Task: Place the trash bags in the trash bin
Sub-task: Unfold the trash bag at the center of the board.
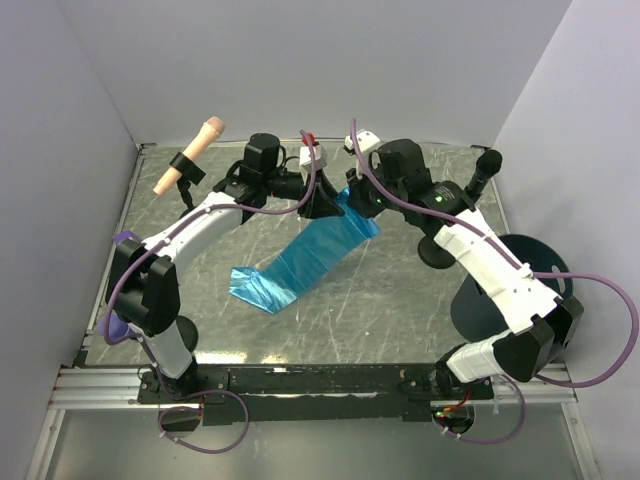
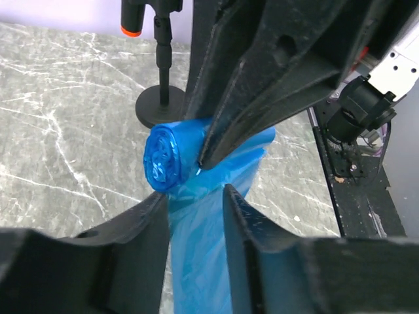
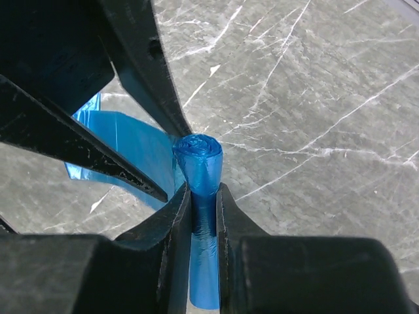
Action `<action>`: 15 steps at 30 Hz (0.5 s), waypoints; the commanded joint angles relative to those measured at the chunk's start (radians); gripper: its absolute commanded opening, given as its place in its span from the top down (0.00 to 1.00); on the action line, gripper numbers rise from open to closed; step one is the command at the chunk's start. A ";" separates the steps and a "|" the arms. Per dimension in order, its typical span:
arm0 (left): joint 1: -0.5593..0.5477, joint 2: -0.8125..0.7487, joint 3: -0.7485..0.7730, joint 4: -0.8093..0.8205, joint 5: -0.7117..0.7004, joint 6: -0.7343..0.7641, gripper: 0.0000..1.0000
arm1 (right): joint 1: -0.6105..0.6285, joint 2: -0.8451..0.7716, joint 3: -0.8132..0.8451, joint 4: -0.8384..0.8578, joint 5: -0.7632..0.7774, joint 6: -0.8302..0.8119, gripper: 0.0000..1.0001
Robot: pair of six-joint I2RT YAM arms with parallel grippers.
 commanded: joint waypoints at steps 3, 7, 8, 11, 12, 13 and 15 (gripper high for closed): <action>0.000 0.000 0.018 0.024 0.044 -0.010 0.62 | -0.016 -0.022 0.027 0.038 -0.015 0.039 1.00; 0.000 0.004 0.012 -0.019 0.024 0.005 0.55 | -0.016 -0.027 0.032 0.043 -0.021 0.044 1.00; 0.000 0.001 0.001 -0.005 0.014 -0.002 0.53 | -0.016 -0.030 0.033 0.045 -0.026 0.038 1.00; 0.000 -0.002 -0.028 0.015 -0.009 -0.011 0.52 | -0.016 -0.031 0.044 0.032 -0.040 0.001 1.00; 0.000 0.001 -0.028 0.015 -0.008 -0.002 0.53 | -0.016 -0.034 0.044 0.028 -0.034 -0.014 1.00; 0.000 0.006 -0.026 0.013 -0.002 -0.002 0.55 | -0.017 -0.036 0.045 0.025 -0.024 -0.028 1.00; 0.003 0.020 -0.020 0.015 0.010 -0.008 0.57 | -0.016 -0.042 0.044 0.023 -0.015 -0.045 1.00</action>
